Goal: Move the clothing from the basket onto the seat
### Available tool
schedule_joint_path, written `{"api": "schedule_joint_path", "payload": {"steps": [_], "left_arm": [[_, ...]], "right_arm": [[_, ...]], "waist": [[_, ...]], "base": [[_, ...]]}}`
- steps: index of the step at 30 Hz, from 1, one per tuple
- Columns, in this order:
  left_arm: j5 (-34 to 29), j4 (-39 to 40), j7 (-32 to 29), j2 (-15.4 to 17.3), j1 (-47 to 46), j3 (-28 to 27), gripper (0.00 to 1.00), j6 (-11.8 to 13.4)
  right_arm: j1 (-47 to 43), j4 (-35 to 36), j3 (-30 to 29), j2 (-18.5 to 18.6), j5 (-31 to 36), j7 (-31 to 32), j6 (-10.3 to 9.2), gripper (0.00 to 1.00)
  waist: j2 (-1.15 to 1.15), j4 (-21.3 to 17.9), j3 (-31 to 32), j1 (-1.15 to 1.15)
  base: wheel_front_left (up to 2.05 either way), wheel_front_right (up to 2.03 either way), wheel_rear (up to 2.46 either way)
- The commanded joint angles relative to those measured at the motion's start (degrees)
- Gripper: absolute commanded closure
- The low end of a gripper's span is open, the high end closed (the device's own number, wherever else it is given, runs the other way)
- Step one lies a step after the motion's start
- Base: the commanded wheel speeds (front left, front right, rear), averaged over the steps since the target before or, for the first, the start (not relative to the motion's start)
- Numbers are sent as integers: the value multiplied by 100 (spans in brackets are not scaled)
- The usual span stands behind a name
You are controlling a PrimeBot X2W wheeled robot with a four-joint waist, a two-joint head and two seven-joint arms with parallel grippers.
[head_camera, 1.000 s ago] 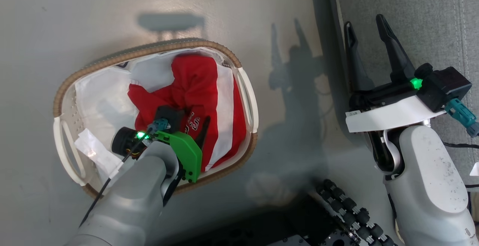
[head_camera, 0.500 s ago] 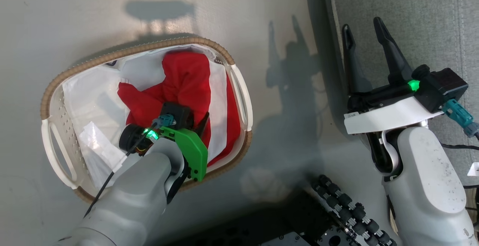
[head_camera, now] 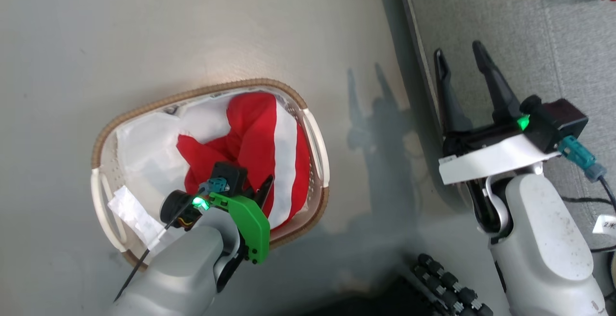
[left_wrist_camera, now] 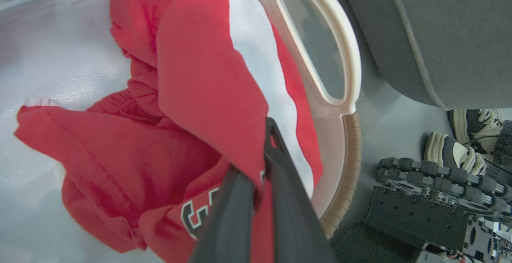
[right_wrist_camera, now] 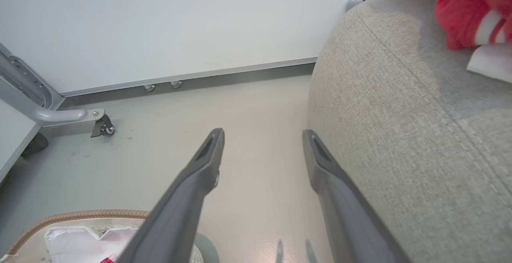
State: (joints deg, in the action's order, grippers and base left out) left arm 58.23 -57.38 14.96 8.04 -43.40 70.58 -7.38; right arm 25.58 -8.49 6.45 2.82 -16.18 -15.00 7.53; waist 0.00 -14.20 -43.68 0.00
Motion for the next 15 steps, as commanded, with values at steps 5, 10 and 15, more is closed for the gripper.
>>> {"api": "schedule_joint_path", "payload": {"steps": [5,10,15], "left_arm": [[-274,356,26,61,410,-357,100,-16],[-757,715,26,20,913,-956,100,-16],[-1433,1235,25,-19,1661,-1903,100,-16]], "right_arm": [[-271,-174,0,19,47,-27,-8,0],[-476,-302,-4,19,78,-27,-8,0],[-763,-412,-22,19,21,-27,-8,0]], "waist": [[0,326,978,0],[0,484,1587,0],[0,683,2248,0]], "base": [[0,0,0],[0,0,0],[0,0,0]]}}
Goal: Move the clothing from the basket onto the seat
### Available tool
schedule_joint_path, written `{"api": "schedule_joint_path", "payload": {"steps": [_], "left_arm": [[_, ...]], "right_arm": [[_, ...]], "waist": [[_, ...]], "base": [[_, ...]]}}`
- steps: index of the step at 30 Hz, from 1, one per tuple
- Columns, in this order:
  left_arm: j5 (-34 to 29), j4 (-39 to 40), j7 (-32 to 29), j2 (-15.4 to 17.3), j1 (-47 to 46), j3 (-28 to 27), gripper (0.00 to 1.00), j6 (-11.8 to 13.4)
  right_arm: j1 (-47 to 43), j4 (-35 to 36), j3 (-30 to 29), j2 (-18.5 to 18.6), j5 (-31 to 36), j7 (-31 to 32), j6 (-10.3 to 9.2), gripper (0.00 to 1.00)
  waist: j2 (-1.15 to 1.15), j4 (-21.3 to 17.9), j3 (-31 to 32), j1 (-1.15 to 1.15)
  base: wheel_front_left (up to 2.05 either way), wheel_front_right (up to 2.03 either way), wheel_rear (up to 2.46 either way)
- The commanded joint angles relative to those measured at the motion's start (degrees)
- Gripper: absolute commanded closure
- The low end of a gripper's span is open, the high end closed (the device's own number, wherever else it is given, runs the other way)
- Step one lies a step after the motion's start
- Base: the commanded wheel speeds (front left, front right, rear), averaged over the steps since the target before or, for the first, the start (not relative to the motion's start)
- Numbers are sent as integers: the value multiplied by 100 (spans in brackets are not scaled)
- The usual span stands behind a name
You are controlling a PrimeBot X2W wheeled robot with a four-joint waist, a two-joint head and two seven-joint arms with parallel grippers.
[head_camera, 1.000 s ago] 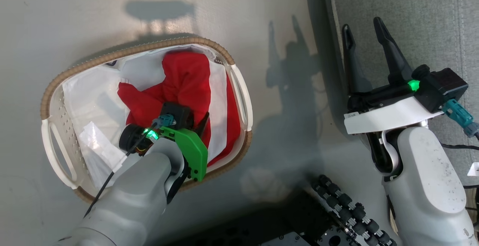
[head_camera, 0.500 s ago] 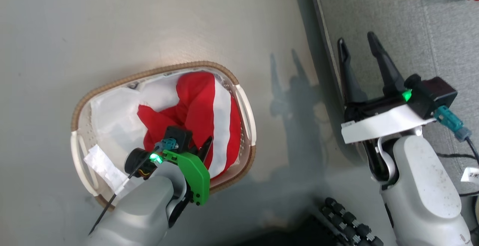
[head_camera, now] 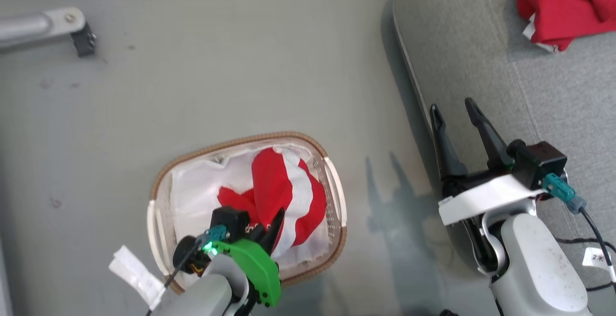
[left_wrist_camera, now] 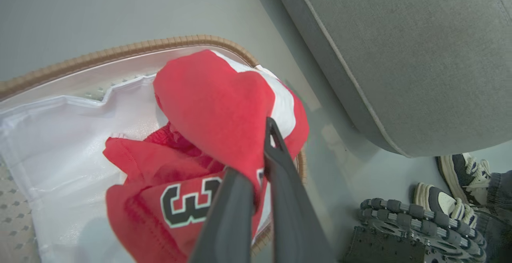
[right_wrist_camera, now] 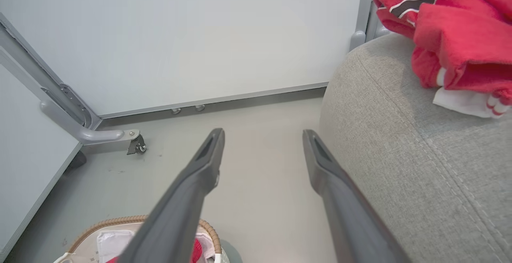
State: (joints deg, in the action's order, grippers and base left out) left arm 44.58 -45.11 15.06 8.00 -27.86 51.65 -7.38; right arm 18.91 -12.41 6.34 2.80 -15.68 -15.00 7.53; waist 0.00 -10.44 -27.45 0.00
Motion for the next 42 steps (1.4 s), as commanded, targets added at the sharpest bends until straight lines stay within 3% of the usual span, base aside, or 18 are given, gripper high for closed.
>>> {"api": "schedule_joint_path", "payload": {"steps": [1,10,29,35,42], "left_arm": [[-191,110,11,-22,222,-183,100,-16],[-1124,1057,11,-179,999,-1296,100,-16],[-2105,3123,11,-352,1430,-2309,100,-16],[-2256,3743,12,-404,1411,-2455,100,-16],[-2412,4152,11,-420,1474,-2422,100,-16]], "right_arm": [[-152,-39,-13,21,-18,-27,-8,0],[-585,-201,-88,22,82,-27,-7,0],[-1283,-447,174,22,-12,-27,-8,0],[-1406,-543,621,20,68,-27,-7,0],[-1174,-186,1781,113,-254,-27,-8,0]], "waist": [[0,349,730,0],[0,736,1436,0],[0,946,2471,0],[0,934,2610,0],[0,966,2660,0]], "base": [[0,0,0],[0,0,0],[0,0,0],[0,0,0],[0,0,0]]}}
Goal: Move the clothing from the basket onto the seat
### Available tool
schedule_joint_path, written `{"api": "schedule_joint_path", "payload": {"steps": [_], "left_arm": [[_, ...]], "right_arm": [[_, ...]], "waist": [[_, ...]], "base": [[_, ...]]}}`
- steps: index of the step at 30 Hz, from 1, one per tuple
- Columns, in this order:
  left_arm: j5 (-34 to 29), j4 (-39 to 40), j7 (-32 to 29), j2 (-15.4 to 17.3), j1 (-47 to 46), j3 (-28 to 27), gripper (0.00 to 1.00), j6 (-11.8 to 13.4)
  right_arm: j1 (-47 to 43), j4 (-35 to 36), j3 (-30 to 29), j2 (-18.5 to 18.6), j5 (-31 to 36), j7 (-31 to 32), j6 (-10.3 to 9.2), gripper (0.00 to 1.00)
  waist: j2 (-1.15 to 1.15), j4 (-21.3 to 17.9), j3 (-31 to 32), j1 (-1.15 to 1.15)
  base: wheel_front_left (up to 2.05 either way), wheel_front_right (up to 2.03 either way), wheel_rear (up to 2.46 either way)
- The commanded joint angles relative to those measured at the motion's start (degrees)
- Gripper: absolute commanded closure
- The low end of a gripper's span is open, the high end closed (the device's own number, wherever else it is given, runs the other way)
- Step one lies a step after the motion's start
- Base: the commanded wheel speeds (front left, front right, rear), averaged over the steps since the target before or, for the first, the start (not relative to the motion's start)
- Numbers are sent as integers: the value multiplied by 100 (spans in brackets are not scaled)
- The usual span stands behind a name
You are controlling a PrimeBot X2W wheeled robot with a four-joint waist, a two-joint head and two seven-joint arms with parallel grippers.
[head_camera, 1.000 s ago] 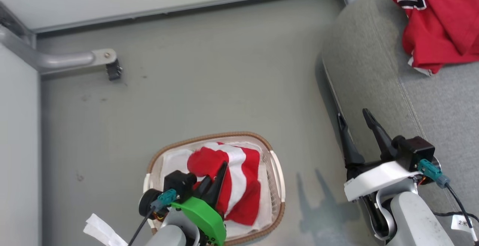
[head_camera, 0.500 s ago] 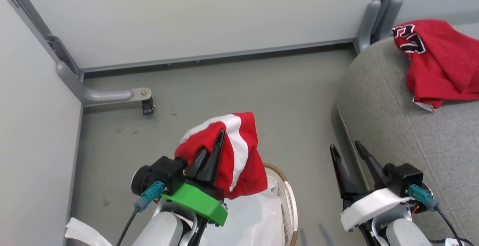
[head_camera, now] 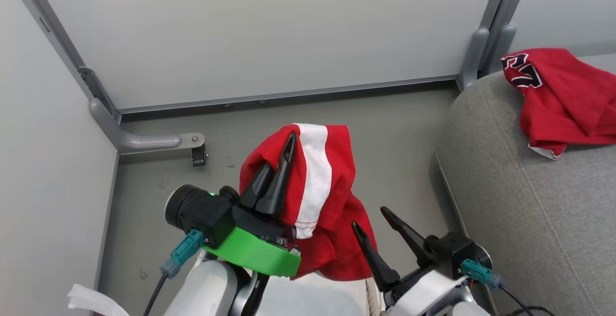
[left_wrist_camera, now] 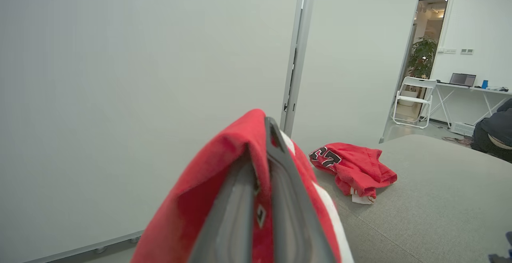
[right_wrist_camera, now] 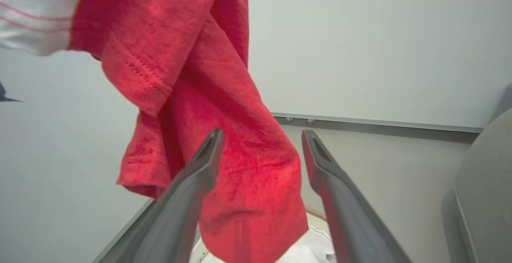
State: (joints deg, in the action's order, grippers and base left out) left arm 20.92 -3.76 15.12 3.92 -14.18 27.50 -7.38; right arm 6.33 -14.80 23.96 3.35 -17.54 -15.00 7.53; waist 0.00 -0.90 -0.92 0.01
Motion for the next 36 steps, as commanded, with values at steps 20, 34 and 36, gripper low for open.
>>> {"api": "schedule_joint_path", "payload": {"steps": [20,34,36], "left_arm": [[219,79,4,-13,45,1015,100,-17],[-31,102,3,-46,315,511,0,-17],[-80,109,3,-51,359,410,0,-17]], "right_arm": [[999,373,830,127,-328,-27,-7,100],[543,703,288,31,-193,-27,-7,100],[509,783,182,37,-147,-28,-7,100]], "waist": [[0,447,105,-1],[0,-336,68,-1],[0,-623,36,-1]], "base": [[0,0,0],[0,0,0],[0,0,0]]}}
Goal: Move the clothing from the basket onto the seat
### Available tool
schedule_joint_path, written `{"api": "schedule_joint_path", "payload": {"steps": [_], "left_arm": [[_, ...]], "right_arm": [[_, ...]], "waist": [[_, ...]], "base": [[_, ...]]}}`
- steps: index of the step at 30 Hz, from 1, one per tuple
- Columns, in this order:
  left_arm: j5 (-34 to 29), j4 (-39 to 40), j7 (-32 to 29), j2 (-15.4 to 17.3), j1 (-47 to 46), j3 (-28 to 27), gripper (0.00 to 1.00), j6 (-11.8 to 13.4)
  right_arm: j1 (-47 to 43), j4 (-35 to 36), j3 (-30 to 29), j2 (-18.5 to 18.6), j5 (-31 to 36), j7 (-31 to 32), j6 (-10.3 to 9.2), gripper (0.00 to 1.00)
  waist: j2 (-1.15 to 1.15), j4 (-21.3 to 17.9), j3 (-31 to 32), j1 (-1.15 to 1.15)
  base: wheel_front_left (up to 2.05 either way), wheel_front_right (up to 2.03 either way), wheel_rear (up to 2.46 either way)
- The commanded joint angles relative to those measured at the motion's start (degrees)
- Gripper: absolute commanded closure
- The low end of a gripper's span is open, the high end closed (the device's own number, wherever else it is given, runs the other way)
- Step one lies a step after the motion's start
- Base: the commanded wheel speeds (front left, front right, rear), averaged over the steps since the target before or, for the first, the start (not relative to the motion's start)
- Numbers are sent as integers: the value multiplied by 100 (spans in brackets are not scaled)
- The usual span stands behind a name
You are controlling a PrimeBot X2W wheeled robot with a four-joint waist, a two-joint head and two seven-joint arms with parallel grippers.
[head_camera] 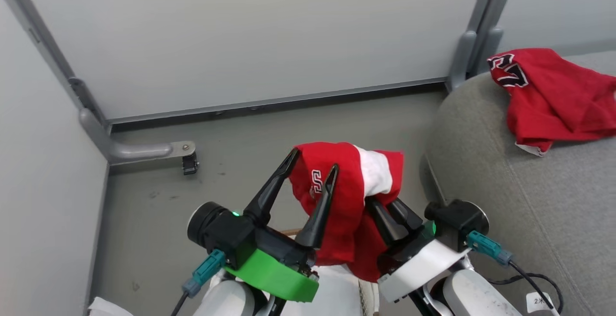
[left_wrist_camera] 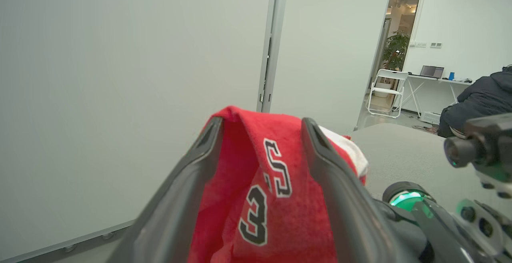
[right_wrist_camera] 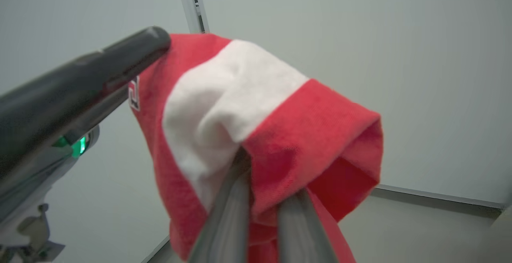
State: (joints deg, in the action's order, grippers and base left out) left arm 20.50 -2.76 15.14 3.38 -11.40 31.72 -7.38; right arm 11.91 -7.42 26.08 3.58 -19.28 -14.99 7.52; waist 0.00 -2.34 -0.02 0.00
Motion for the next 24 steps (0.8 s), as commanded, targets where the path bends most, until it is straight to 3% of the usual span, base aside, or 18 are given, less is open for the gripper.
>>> {"api": "schedule_joint_path", "payload": {"steps": [1,14,19,24], "left_arm": [[-66,11,0,1,84,-53,0,-17],[-160,-120,1,-25,39,-176,0,-17],[-175,-195,1,-26,-19,-182,0,-17],[-118,-334,1,33,-101,-66,0,-17]], "right_arm": [[-83,66,-81,26,27,-28,-7,100],[-265,329,-404,65,19,-29,-6,100],[-290,327,-489,80,62,-29,-6,100],[23,316,-714,279,203,-29,-6,100]], "waist": [[0,-630,-79,0],[0,-2314,-383,0],[0,-2673,-451,0],[0,-2779,-595,0]], "base": [[0,0,0],[0,0,0],[0,0,0],[0,0,0]]}}
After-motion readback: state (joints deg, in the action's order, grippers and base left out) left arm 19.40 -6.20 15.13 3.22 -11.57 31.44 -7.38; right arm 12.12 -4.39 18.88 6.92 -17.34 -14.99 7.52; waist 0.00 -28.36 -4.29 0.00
